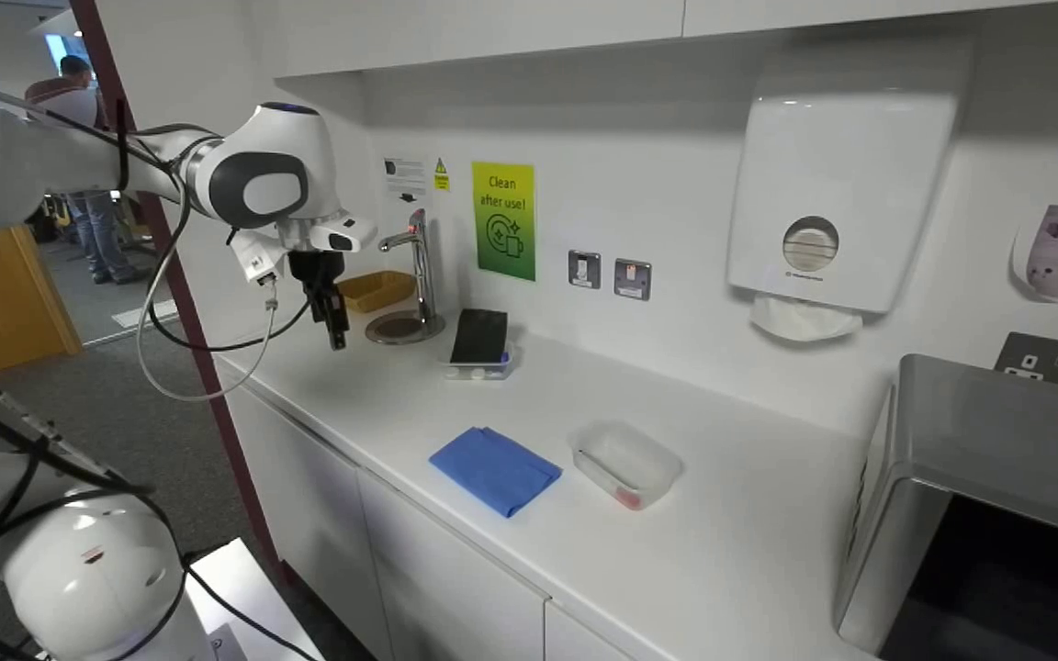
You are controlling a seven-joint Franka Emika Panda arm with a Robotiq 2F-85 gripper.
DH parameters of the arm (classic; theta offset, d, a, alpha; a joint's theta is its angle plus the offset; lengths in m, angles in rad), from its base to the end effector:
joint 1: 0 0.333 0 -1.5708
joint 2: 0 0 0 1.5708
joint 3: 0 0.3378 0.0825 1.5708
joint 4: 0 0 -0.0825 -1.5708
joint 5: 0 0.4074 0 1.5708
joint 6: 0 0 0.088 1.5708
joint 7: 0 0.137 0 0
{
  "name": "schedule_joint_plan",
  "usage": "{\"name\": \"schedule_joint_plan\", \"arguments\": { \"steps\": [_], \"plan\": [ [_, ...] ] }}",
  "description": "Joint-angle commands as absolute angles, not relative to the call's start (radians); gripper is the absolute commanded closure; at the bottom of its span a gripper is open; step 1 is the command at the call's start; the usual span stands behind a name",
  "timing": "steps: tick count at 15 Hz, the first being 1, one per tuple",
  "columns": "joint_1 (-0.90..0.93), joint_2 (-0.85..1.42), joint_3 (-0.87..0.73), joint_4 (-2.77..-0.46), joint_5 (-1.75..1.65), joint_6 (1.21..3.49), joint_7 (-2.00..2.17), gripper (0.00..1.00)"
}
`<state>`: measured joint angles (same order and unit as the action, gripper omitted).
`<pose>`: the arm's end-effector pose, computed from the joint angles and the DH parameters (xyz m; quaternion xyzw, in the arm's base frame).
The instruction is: Remove the marker from the bowl
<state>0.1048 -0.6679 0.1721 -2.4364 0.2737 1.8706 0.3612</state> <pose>0.3526 0.1363 0.5199 -0.9914 0.0915 -0.0230 0.0902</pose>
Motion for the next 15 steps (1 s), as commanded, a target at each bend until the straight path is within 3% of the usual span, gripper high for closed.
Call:
{"name": "schedule_joint_plan", "arguments": {
  "steps": [1,15],
  "plan": [
    [0.096,-0.668,0.179,-2.433,0.278,1.866,0.357,0.00],
    [0.102,-0.648,0.175,-2.432,0.293,1.889,0.342,0.00]
  ]
}}
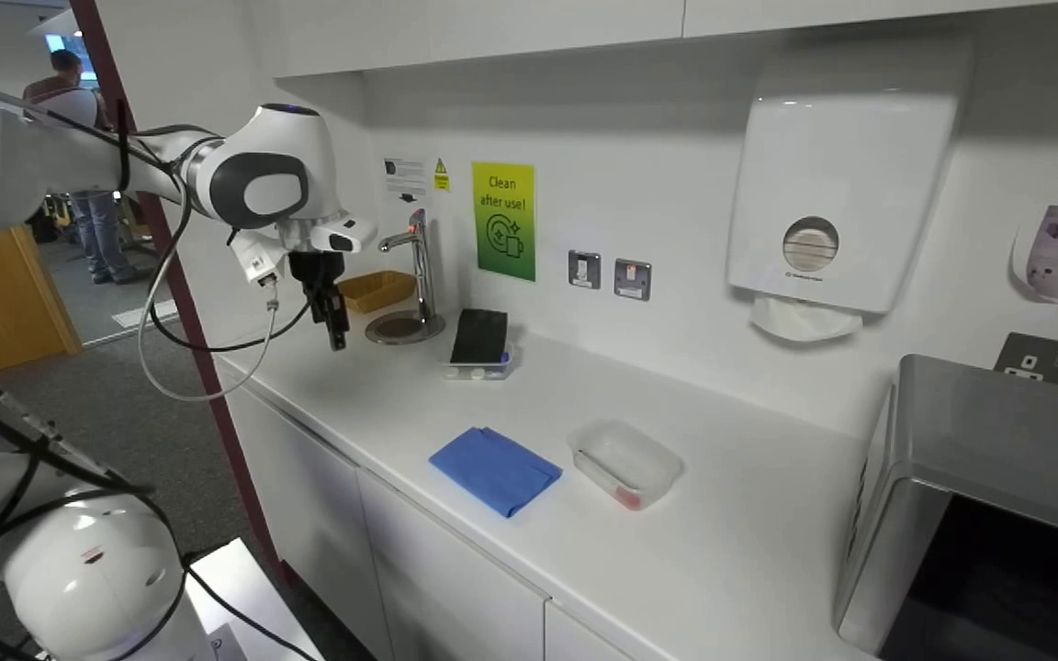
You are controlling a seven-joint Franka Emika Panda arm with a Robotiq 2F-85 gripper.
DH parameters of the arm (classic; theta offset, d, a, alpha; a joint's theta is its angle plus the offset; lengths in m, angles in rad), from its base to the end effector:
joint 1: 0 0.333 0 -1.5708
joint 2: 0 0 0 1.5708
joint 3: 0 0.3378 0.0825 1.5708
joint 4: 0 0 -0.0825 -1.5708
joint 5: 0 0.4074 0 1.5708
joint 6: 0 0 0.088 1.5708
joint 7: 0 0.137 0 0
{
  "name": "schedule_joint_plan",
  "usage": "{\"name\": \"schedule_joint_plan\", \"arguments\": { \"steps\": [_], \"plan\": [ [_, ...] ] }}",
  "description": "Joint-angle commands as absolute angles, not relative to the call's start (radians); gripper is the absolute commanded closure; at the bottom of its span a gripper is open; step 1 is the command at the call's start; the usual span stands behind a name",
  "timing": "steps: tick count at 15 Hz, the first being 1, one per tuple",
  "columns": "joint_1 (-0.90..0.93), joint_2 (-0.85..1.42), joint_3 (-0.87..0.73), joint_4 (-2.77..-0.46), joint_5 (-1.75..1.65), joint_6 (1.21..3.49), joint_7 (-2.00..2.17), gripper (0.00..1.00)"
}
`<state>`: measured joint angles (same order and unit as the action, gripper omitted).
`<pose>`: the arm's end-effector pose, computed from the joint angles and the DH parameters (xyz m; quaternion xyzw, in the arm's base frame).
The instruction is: Remove the marker from the bowl
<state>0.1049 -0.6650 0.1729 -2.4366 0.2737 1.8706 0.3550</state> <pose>0.3530 0.1367 0.5187 -0.9918 0.0882 -0.0218 0.0896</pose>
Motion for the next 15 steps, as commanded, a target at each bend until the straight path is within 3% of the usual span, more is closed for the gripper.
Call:
{"name": "schedule_joint_plan", "arguments": {
  "steps": [1,15],
  "plan": [
    [0.093,-0.637,0.178,-2.429,0.297,1.893,0.365,0.00],
    [-0.089,-0.549,0.153,-2.442,0.273,1.950,0.923,0.00]
  ]
}}
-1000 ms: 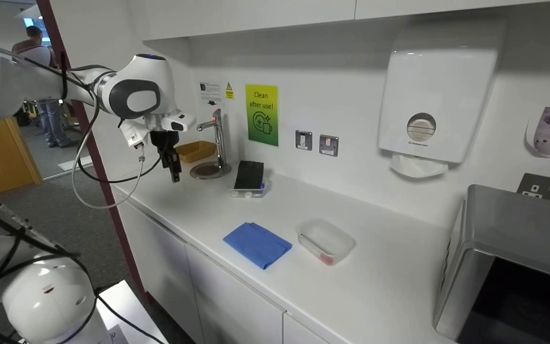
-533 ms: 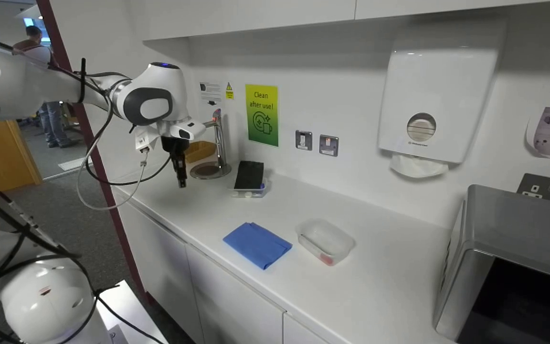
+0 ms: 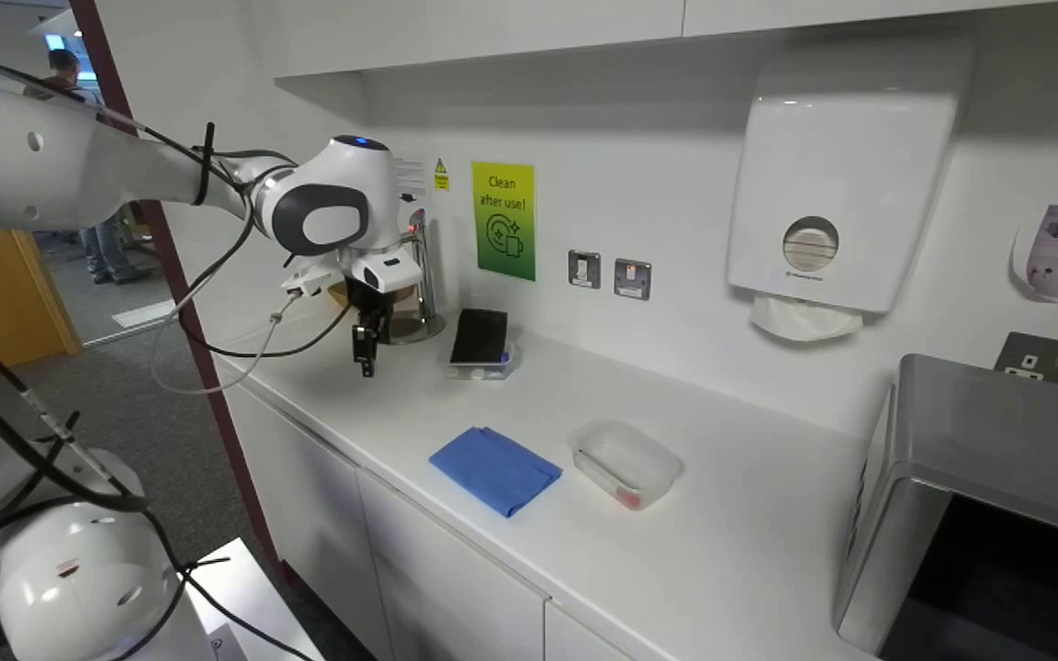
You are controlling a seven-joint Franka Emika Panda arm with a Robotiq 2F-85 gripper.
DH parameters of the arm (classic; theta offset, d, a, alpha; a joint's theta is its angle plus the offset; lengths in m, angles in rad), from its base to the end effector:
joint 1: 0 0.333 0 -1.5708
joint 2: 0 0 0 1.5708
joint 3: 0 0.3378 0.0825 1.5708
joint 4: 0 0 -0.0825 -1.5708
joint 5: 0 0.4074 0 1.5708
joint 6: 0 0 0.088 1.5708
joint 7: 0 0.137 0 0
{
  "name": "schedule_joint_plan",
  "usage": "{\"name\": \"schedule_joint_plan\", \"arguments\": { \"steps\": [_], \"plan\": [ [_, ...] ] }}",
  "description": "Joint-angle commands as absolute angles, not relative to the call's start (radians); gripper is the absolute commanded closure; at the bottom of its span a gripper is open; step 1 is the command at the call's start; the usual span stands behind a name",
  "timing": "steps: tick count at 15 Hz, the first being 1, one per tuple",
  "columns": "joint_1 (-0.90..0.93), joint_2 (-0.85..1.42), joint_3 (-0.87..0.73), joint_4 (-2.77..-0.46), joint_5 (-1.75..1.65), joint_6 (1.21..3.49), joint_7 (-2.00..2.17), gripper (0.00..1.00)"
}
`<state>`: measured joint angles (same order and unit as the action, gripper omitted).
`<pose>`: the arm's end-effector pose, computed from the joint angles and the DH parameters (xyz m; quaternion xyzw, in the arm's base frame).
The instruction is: Remove the marker from the bowl
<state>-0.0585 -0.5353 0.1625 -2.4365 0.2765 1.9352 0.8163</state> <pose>0.4010 0.0712 0.4760 -0.9117 0.4009 0.0241 0.0866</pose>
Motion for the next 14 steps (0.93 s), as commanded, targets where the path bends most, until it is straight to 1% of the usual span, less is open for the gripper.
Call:
{"name": "schedule_joint_plan", "arguments": {
  "steps": [1,4,5,14],
  "plan": [
    [-0.097,-0.553,0.151,-2.443,0.275,1.952,0.967,0.00],
    [-0.094,-0.554,0.148,-2.442,0.305,1.985,1.076,0.00],
    [-0.081,-0.536,0.138,-2.435,0.271,1.950,1.027,0.00],
    [-0.094,-0.529,0.142,-2.435,0.277,1.975,1.108,0.00]
  ]
}}
